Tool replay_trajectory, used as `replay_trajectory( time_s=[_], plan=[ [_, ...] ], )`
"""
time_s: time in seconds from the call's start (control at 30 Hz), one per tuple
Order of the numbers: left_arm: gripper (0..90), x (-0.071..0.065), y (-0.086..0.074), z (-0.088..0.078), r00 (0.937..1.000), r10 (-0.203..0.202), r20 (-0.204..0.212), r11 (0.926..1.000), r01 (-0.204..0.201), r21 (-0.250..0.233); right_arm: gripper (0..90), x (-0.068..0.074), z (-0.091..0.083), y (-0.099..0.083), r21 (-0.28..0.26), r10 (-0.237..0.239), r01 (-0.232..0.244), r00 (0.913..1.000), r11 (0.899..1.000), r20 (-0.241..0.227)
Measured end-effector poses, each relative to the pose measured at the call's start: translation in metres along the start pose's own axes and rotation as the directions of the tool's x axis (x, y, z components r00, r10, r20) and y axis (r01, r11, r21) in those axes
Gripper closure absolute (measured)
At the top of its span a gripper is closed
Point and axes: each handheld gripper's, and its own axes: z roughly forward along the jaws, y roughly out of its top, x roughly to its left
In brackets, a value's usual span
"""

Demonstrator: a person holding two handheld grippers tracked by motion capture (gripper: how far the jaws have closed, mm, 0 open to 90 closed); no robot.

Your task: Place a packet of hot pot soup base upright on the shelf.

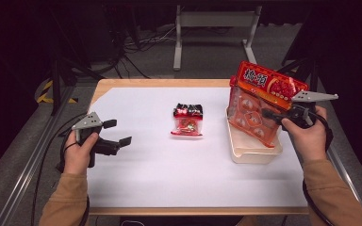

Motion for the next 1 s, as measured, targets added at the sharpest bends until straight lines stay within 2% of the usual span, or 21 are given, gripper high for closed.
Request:
replay_trajectory(
  time_s=[0.53,0.73,0.83,0.9,1.0],
  plan=[
    [5.4,0.0,0.0,0.001,0.9999,0.006,0.01,0.9999,-0.006,0.016,70.4,-0.006,0.006,-0.011,0.036,0.022,-0.021,0.9996,0.999,-0.019],
    [5.4,-0.001,0.0,0.002,0.9999,0.008,0.015,0.9998,-0.009,0.016,70.4,-0.005,0.009,-0.013,0.054,0.007,-0.006,0.9995,0.999,-0.029],
    [5.3,-0.001,0.0,0.002,0.9999,0.007,0.015,0.9999,-0.007,0.016,70.4,-0.002,0.014,-0.015,0.08,0.004,-0.001,0.9993,0.997,-0.037],
    [5.3,-0.001,0.0,0.002,0.9999,0.009,0.013,0.9998,-0.009,0.016,70.3,0.0,0.019,-0.017,0.097,-0.018,0.021,0.9993,0.995,-0.034],
    [5.3,0.0,0.0,0.002,0.9999,0.009,0.011,0.9998,-0.01,0.02,70.4,0.001,0.022,-0.017,0.102,-0.019,0.022,0.9994,0.995,-0.03]
  ],
)
